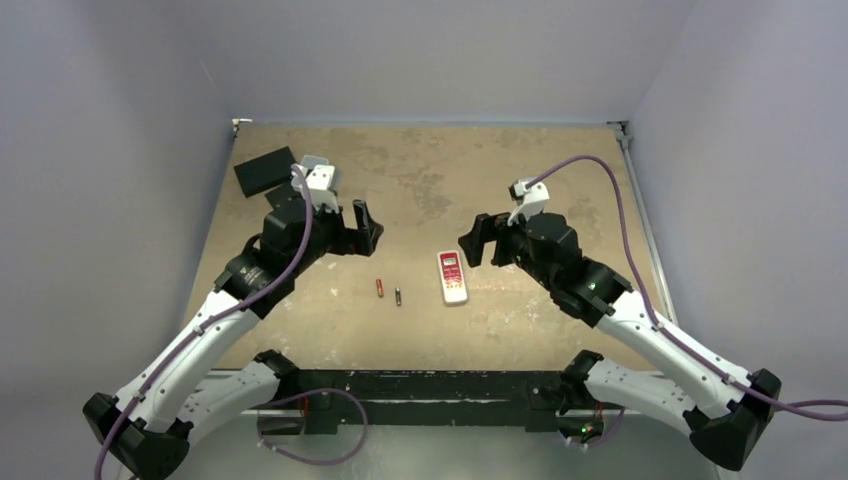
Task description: Load the batteries into the remote control
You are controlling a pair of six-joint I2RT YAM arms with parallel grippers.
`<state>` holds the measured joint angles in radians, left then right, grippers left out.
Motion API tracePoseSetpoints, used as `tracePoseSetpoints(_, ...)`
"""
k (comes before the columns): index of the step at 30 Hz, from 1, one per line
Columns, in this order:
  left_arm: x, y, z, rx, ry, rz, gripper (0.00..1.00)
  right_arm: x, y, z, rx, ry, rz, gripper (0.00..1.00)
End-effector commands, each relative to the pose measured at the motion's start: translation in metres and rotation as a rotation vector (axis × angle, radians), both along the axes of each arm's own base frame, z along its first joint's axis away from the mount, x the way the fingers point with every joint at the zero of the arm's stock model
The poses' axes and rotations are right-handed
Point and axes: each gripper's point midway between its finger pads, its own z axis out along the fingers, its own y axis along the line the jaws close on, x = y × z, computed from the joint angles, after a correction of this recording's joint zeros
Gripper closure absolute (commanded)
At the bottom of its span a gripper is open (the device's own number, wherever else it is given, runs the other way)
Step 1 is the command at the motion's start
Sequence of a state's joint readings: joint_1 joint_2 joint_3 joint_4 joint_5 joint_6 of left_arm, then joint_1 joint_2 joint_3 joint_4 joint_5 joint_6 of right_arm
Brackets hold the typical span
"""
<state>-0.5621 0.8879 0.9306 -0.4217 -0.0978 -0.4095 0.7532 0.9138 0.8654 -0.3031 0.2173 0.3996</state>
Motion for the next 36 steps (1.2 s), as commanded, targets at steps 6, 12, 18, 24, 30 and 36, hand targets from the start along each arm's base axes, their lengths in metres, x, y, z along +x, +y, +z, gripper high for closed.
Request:
tracePoseSetpoints(6, -0.01, -0.001, -0.007, 0.024, 0.046, -0.044, 0.01, 0.008, -0.009, -0.01, -0.069, 0.068, -0.079, 0.01)
tracePoseSetpoints(12, -0.013, -0.002, -0.011, 0.036, 0.052, -0.065, 0.01, 0.002, 0.003, -0.026, -0.079, 0.105, -0.006, 0.01)
tracePoseSetpoints(18, -0.018, -0.007, -0.018, 0.027, 0.049, -0.109, 0.01, 0.002, 0.005, -0.029, -0.089, 0.106, 0.011, 0.01)
tracePoseSetpoints(24, -0.027, -0.015, -0.024, 0.01, 0.064, -0.171, 0.01, -0.003, 0.015, -0.04, -0.06, 0.166, 0.033, 0.01)
tracePoseSetpoints(30, -0.034, -0.02, -0.032, -0.016, 0.086, -0.201, 0.01, -0.008, 0.027, -0.058, -0.043, 0.245, 0.039, 0.01)
tracePoseSetpoints(36, -0.039, -0.018, -0.034, -0.016, 0.093, -0.206, 0.01, -0.014, 0.038, -0.072, -0.056, 0.292, 0.041, 0.01)
